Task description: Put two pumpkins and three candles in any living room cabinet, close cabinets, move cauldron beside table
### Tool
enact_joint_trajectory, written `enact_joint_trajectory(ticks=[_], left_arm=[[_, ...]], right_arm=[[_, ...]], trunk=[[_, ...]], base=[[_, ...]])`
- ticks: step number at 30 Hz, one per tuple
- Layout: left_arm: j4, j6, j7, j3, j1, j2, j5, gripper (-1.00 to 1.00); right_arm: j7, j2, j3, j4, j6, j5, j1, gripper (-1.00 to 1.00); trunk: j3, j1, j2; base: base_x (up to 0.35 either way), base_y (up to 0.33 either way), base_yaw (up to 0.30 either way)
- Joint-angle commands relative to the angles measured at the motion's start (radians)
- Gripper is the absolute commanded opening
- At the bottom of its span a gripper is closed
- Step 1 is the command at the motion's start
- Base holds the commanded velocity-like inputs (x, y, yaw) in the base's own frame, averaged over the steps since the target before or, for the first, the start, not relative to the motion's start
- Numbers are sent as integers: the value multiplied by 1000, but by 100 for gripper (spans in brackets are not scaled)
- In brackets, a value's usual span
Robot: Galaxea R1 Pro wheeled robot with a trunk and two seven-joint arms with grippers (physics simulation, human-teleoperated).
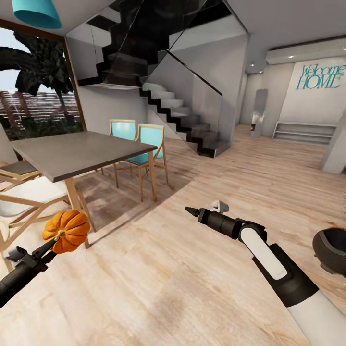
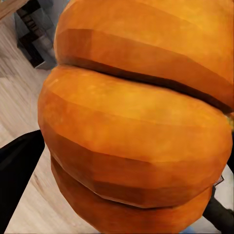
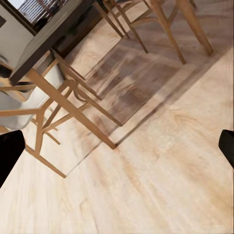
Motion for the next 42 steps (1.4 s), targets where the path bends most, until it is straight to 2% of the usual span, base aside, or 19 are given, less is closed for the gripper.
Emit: enact_joint_trajectory(ticks=[1,21,42], left_arm=[[-1,11,-1,1,0,0,8,-100],[-1,11,-1,1,0,0,8,-100],[-1,11,0,-1,0,0,8,-100]], right_arm=[[-9,-1,2,-1,0,-10,-1,100],[-11,-1,2,-1,-1,-10,-1,100],[-11,-1,2,-1,-3,-10,-1,100]], trunk=[[0,0,0],[13,0,0],[13,0,0]], base=[[337,0,-275],[337,0,-263],[337,0,-10]])
